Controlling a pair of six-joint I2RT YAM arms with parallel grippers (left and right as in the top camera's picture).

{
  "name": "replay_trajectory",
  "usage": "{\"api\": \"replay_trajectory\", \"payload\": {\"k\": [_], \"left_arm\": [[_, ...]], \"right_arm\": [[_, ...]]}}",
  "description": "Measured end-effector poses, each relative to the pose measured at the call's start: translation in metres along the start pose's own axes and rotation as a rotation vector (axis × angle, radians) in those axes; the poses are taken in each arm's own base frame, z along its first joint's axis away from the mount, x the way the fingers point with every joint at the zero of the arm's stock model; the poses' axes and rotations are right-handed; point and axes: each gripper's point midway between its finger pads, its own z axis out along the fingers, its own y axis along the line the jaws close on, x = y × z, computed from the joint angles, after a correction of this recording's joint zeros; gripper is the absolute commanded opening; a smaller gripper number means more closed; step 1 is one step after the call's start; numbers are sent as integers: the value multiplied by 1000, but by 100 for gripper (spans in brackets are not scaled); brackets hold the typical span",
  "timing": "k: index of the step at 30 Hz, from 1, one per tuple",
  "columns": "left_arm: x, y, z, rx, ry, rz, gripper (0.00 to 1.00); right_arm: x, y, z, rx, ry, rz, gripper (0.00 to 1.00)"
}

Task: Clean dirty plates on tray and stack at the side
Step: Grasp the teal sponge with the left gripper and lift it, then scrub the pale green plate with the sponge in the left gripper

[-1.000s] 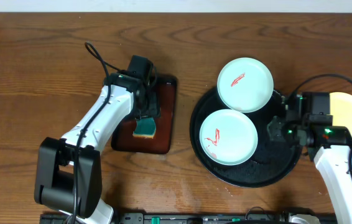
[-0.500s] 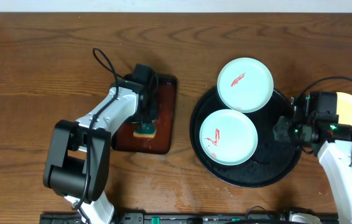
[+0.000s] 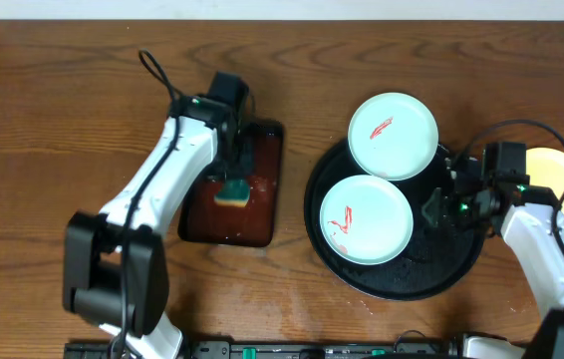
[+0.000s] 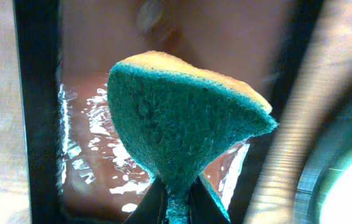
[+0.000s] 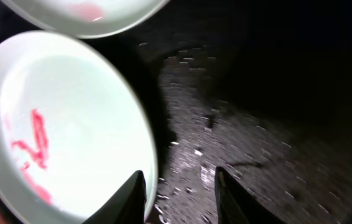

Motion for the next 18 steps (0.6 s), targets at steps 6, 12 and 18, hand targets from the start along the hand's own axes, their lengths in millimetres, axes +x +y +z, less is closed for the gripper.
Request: {"api": "replay_trajectory", "payload": {"k": [6, 12, 18], "left_arm": [[2, -54, -33, 165, -71, 85, 8], [21, -114, -36, 261, -82, 181, 7], [39, -164, -38, 340, -111, 244, 7]], "right_arm": [[11, 12, 24, -64, 87, -42, 24], [11, 17, 46, -68, 114, -67, 10], [10, 10, 52, 31, 111, -48, 1]]}}
